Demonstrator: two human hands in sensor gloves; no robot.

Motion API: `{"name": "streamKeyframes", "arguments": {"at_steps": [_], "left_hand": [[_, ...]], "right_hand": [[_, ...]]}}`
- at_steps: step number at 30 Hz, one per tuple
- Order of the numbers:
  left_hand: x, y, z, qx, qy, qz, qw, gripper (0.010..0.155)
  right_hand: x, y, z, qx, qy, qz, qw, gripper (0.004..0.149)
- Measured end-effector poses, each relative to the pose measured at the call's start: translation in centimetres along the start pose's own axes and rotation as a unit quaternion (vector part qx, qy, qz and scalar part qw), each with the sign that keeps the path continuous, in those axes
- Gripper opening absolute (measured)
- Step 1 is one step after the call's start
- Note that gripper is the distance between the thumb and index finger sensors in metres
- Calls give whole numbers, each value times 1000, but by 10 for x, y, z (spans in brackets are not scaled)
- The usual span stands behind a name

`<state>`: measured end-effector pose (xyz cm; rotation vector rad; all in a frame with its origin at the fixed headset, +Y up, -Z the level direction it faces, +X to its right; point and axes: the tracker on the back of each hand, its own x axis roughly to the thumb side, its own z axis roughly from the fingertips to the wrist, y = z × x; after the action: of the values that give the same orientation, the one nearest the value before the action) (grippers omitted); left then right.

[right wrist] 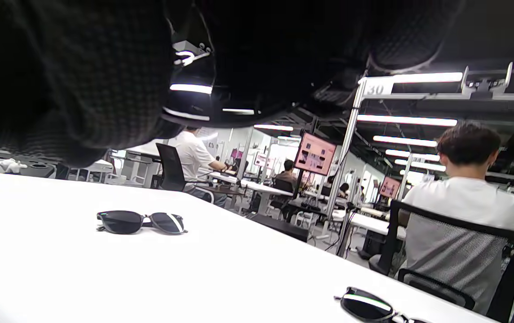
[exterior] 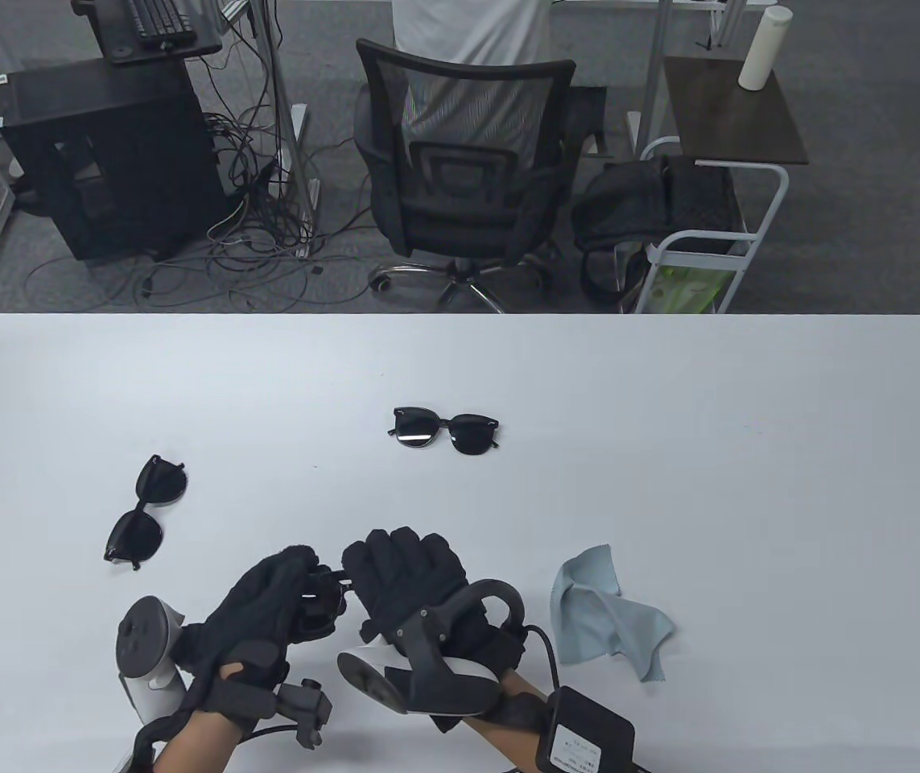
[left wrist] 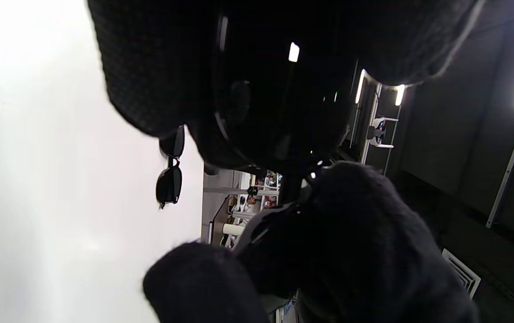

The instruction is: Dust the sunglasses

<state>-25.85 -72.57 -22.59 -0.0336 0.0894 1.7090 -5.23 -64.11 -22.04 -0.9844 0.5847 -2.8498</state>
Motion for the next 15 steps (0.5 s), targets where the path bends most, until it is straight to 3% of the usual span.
{"name": "streamKeyframes", "arguments": {"at_steps": [10,13,15], "left_hand": [[-6,-7,-2,-10,14,-11,1000,54],[-8,-7,-4,-39,28,7,999,76],[-8,-3,-6,-30,28,14,999,84]], "right_hand": [[-7,10,6,19,-7,19,1000,82],[-23,12,2,46,10,-20,999,82],[-50,14,-2,54,51,-58,996,81]]}}
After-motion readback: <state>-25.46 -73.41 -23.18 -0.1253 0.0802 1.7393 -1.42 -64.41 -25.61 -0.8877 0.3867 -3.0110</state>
